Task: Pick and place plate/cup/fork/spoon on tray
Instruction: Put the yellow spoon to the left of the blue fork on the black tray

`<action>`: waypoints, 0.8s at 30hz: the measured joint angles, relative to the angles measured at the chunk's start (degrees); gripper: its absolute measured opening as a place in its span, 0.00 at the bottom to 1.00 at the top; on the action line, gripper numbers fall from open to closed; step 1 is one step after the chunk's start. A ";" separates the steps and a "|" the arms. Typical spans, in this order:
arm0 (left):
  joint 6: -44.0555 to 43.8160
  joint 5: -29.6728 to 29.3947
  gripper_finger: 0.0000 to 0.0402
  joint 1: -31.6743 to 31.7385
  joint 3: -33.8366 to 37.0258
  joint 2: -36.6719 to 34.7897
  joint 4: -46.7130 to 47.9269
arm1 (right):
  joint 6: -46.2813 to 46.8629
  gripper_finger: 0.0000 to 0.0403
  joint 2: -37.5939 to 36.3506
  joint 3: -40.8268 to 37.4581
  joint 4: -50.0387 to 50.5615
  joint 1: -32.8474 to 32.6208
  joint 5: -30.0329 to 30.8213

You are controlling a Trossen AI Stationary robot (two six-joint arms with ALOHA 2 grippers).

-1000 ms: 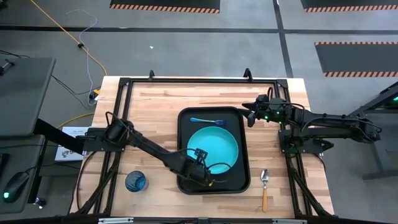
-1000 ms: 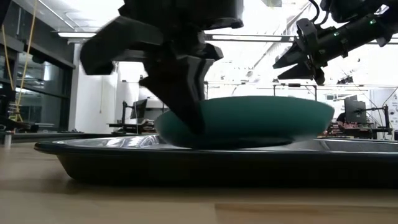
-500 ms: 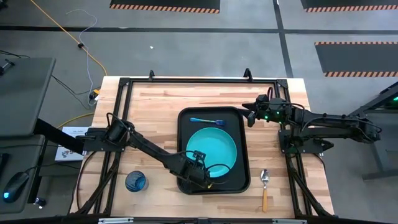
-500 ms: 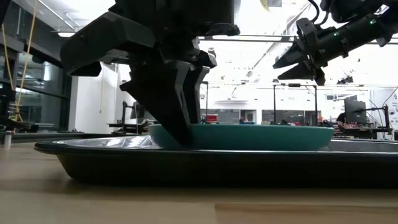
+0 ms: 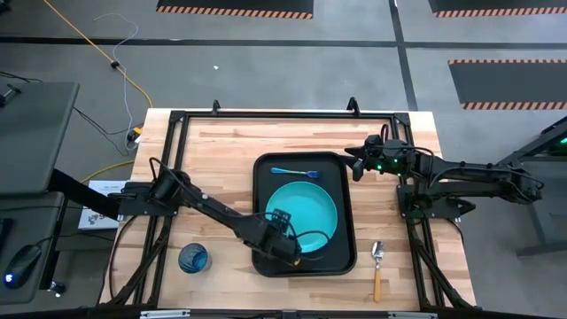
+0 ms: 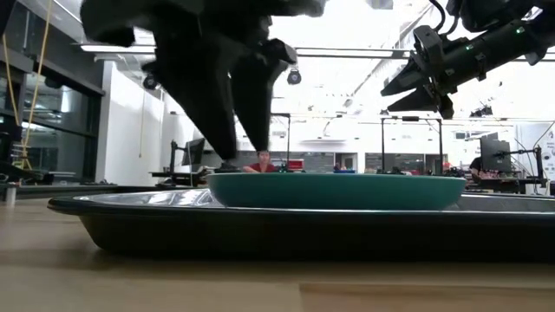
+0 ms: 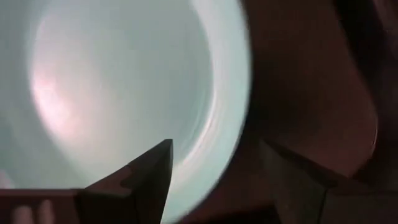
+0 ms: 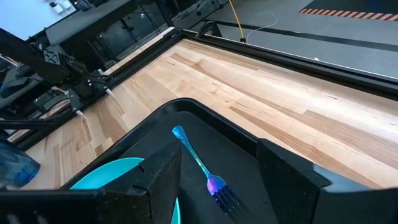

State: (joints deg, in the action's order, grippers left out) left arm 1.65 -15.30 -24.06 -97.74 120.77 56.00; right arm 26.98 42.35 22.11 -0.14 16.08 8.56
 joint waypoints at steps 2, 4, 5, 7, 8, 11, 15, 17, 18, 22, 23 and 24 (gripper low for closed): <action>-1.17 -0.92 0.58 0.26 -1.62 -0.94 4.82 | 0.00 0.50 0.00 0.00 0.00 0.00 0.00; -2.19 -2.43 0.58 0.54 -2.05 -2.54 7.44 | 0.00 0.50 0.02 0.00 0.33 0.00 -0.21; -2.97 -3.39 0.57 0.60 -1.79 -3.52 8.39 | 0.01 0.50 0.02 0.00 0.48 -0.02 -0.24; -4.18 -4.88 0.57 1.15 -1.36 -5.66 8.68 | 0.00 0.50 -0.03 0.00 1.10 -0.01 -0.46; -4.83 -5.65 0.56 1.21 -0.44 -7.34 7.94 | 0.00 0.50 -0.08 0.00 1.49 -0.02 -0.45; -5.18 -6.85 0.56 1.77 5.46 -14.10 0.70 | 0.00 0.50 -0.02 0.00 2.40 -0.07 -0.61; -4.99 -6.99 0.56 3.10 20.93 -26.07 -16.60 | 0.04 0.50 0.22 0.00 3.77 -0.12 -0.70; -4.52 -6.92 0.56 4.17 29.96 -32.79 -25.68 | 0.04 0.50 0.57 0.00 3.66 -0.13 -0.77; -4.54 -6.98 0.56 4.89 34.26 -35.83 -31.05 | 0.04 0.50 0.59 0.00 4.28 -0.13 -0.83; -3.32 -6.52 0.56 8.61 50.45 -47.11 -49.69 | -0.03 0.50 0.85 0.00 4.58 -0.13 -0.85; -2.87 -6.21 0.56 9.60 53.83 -49.55 -53.84 | -0.04 0.50 0.86 0.00 4.56 -0.13 -0.85; -2.49 -5.98 0.56 10.62 57.00 -51.98 -57.40 | 0.01 0.50 1.10 0.00 3.98 -0.13 -0.86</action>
State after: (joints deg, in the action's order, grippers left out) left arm -0.84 -21.27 -13.44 -40.74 68.79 -1.40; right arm 26.99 43.44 22.11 3.84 15.94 7.70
